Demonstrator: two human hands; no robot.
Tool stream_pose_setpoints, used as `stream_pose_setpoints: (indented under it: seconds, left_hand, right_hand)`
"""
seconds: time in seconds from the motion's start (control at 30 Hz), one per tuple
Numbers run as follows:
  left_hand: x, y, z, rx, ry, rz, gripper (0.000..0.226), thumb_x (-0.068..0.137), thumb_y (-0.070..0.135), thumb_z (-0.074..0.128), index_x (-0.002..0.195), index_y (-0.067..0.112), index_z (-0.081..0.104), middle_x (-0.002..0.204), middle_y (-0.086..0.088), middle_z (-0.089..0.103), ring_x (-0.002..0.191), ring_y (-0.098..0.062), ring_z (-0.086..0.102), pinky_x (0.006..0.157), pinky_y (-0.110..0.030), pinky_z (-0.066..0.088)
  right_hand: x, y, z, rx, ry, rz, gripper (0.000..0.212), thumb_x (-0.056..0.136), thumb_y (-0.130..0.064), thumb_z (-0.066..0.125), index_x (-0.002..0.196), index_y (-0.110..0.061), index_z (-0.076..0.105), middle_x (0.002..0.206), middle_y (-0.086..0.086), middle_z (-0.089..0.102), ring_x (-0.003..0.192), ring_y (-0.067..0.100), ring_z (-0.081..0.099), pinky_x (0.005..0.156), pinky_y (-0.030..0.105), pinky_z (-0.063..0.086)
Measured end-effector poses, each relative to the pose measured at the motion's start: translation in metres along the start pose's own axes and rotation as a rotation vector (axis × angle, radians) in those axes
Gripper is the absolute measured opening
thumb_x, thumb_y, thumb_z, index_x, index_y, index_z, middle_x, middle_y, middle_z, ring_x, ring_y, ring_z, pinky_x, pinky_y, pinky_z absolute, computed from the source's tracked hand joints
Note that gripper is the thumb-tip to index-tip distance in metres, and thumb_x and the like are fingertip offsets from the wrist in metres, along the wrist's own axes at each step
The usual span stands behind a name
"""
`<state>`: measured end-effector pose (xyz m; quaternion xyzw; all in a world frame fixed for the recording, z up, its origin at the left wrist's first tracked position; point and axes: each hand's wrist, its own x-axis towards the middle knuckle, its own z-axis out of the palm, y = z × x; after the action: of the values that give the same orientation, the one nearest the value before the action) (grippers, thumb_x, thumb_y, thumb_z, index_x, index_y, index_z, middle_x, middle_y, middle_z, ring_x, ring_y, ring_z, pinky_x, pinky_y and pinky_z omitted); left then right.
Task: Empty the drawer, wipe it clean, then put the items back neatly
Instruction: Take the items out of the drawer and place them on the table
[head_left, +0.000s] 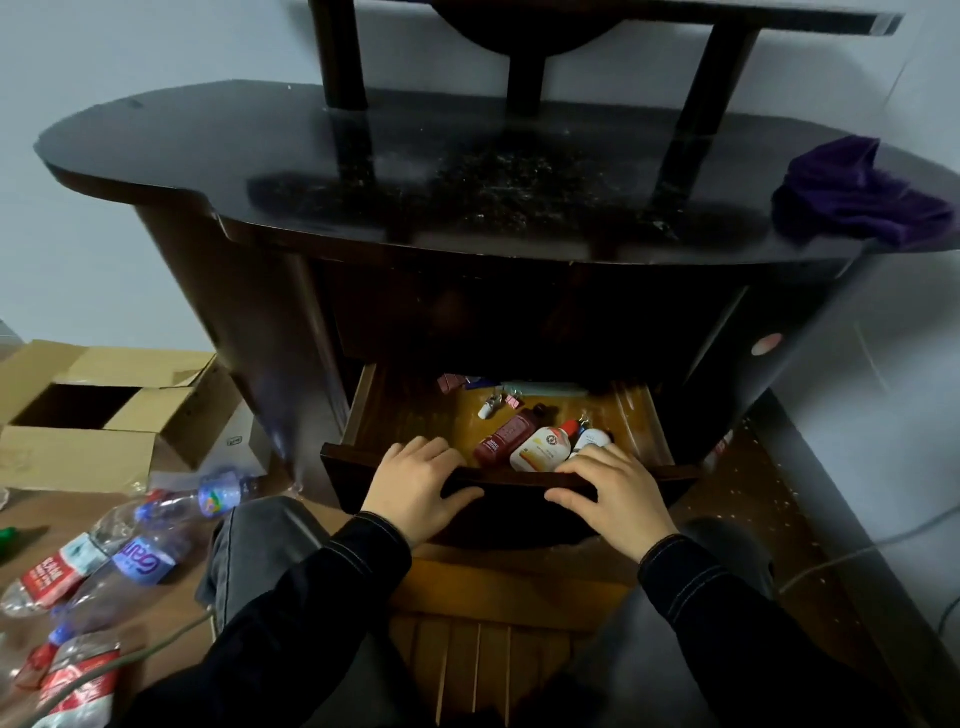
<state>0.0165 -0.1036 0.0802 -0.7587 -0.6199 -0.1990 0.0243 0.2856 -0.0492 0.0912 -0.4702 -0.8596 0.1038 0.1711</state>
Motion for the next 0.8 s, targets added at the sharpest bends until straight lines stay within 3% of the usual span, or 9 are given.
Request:
stream_pose_setpoints:
  seconds: [0.17, 0.3, 0.5, 0.8]
  left_hand:
    - [-0.001, 0.001, -0.008, -0.019, -0.059, 0.035, 0.038, 0.088, 0.059, 0.06, 0.095, 0.022, 0.067, 0.093, 0.008, 0.062, 0.09, -0.017, 0.058, 0.075, -0.031, 0.041]
    - [-0.026, 0.008, -0.016, -0.043, -0.076, 0.064, 0.041, 0.087, 0.062, 0.059, 0.092, 0.022, 0.067, 0.091, 0.009, 0.062, 0.089, -0.017, 0.059, 0.075, -0.032, 0.044]
    - [-0.073, 0.027, -0.029, -0.094, -0.036, 0.15, 0.036, 0.082, 0.063, 0.06, 0.081, 0.028, 0.065, 0.079, 0.015, 0.06, 0.075, -0.011, 0.059, 0.062, -0.028, 0.046]
    - [-0.101, 0.037, -0.028, -0.136, -0.142, 0.154, 0.044, 0.079, 0.064, 0.067, 0.079, 0.021, 0.064, 0.078, 0.009, 0.06, 0.076, -0.017, 0.062, 0.065, -0.033, 0.048]
  right_hand:
    - [-0.003, -0.005, -0.006, 0.021, -0.037, -0.043, 0.04, 0.088, -0.051, 0.069, 0.11, -0.018, 0.076, 0.096, -0.017, 0.053, 0.105, 0.016, 0.055, 0.087, 0.031, 0.044]
    - [-0.028, -0.014, -0.01, 0.015, -0.001, -0.115, 0.035, 0.085, -0.049, 0.074, 0.101, -0.018, 0.079, 0.09, -0.015, 0.059, 0.095, 0.017, 0.056, 0.08, 0.03, 0.044]
    - [-0.08, -0.028, -0.007, 0.114, 0.011, -0.125, 0.043, 0.083, -0.062, 0.063, 0.096, -0.024, 0.078, 0.085, -0.021, 0.056, 0.089, 0.001, 0.048, 0.074, 0.021, 0.041]
    - [-0.114, -0.028, 0.003, 0.21, -0.06, -0.101, 0.045, 0.08, -0.066, 0.063, 0.093, -0.025, 0.077, 0.082, -0.024, 0.05, 0.087, -0.003, 0.043, 0.074, 0.023, 0.043]
